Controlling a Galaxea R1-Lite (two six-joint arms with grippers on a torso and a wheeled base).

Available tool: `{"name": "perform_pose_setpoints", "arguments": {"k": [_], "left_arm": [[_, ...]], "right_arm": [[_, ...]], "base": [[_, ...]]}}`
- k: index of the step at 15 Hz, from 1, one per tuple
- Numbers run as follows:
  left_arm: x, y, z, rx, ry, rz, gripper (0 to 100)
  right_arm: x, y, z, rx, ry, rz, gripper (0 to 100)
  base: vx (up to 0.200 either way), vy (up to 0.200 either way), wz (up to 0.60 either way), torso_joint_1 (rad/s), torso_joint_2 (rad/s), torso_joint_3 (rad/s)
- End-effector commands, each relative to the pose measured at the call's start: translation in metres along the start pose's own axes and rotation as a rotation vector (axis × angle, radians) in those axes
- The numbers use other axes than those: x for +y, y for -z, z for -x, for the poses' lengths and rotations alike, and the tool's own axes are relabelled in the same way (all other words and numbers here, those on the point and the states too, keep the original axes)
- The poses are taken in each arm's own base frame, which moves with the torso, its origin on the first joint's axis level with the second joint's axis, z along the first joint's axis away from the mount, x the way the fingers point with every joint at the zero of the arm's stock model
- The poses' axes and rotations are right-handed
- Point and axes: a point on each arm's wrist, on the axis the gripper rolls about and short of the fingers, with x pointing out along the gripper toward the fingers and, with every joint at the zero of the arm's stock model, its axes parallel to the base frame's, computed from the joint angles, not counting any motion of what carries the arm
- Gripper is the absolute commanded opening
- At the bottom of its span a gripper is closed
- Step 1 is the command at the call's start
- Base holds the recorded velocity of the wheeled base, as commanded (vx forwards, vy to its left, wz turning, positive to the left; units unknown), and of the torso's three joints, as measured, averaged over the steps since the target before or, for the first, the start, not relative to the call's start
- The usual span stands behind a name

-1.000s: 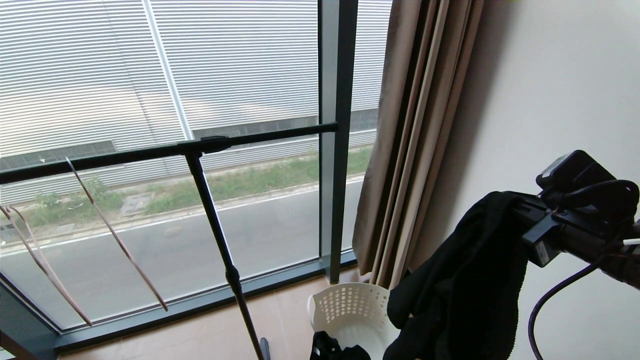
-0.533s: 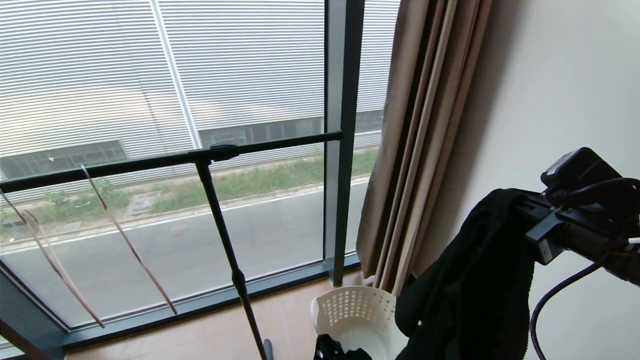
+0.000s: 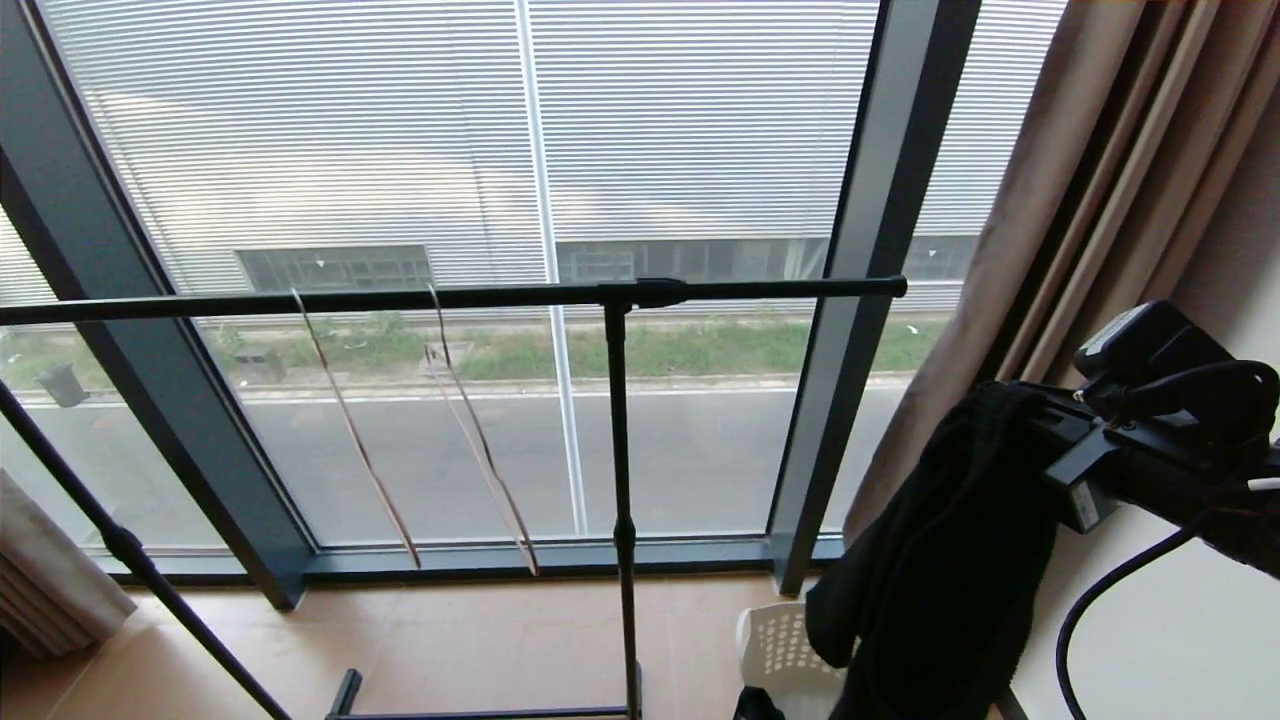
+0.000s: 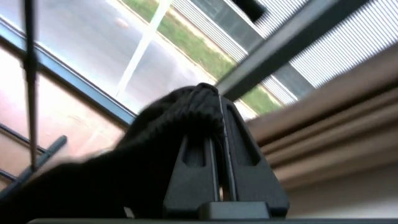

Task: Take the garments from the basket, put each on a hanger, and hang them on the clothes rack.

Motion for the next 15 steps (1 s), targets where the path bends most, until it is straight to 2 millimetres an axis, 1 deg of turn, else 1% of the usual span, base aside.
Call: {"name": "perform_pose_setpoints", "arguments": {"k": [1, 9, 13, 15], "left_arm": [[0.0, 0.0, 0.0, 0.001, 0.0, 0.001, 100], [0.0, 0.0, 0.0, 0.0, 0.002, 0.003, 100], [0.0, 0.0, 0.0, 0.0, 0.002, 0.003, 100], [0.0, 0.0, 0.0, 0.0, 0.002, 0.003, 100]], "right_arm": [[0.0, 0.0, -0.001, 0.003, 0.001, 0.001, 0], [-0.009, 0.003, 0.0, 0.016, 0.046, -0.01, 0], [-0.02, 0.007, -0.002, 0.043, 0.096, -0.018, 0], [-0.022, 0.008, -0.002, 0.044, 0.103, -0.019, 0]], "base": [[0.0, 0.2, 0.0, 0.002, 0.0, 0.002], [0.0, 0.2, 0.0, -0.001, 0.0, 0.002], [0.0, 0.2, 0.0, 0.001, 0.0, 0.004], [-0.2, 0.0, 0.0, 0.002, 0.0, 0.005]]}}
